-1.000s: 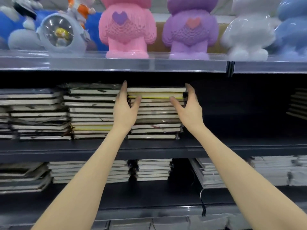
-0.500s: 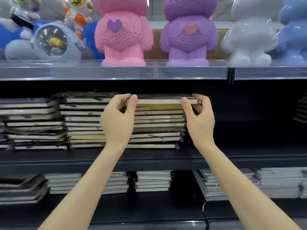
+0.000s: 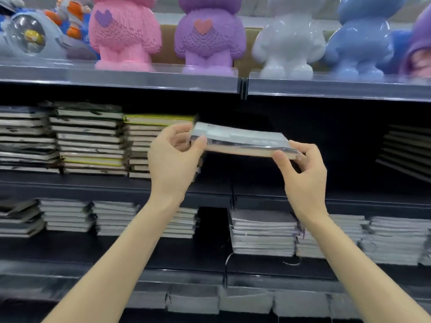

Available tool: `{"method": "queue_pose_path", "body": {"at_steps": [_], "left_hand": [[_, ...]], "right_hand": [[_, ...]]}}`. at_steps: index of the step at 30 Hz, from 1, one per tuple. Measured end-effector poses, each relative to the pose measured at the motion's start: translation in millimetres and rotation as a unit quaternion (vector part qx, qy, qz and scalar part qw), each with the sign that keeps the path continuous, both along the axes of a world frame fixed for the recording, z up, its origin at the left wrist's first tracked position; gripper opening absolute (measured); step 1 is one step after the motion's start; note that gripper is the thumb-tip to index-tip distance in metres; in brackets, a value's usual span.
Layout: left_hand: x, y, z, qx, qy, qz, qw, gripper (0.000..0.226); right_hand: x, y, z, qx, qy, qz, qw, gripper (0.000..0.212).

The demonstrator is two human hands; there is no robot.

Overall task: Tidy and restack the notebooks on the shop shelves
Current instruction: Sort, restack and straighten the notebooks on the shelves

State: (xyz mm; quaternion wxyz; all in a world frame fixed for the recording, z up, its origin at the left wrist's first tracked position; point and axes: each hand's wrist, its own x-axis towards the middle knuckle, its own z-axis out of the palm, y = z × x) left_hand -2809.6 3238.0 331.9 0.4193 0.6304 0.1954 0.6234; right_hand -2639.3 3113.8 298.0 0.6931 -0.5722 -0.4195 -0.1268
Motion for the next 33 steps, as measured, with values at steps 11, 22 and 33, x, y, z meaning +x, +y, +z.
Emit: {"method": "queue_pose_path", "body": {"at_steps": [11, 22, 33], "left_hand": [[94, -7, -64, -0.024, 0.225, 0.061, 0.972, 0.034], [56, 56, -39, 0.247, 0.237, 0.328, 0.880, 0.028], [-4, 159, 22, 0.021, 0.213, 0.306, 0.927, 0.060]], "right_hand": [[94, -31, -36, -0.266, 0.039, 0.002, 0.963, 0.036], [67, 26, 14, -0.334, -0.172, -0.091, 0.922, 0.049], [-35, 177, 70, -0.219, 0.046, 0.124, 0.967, 0.069]]}}
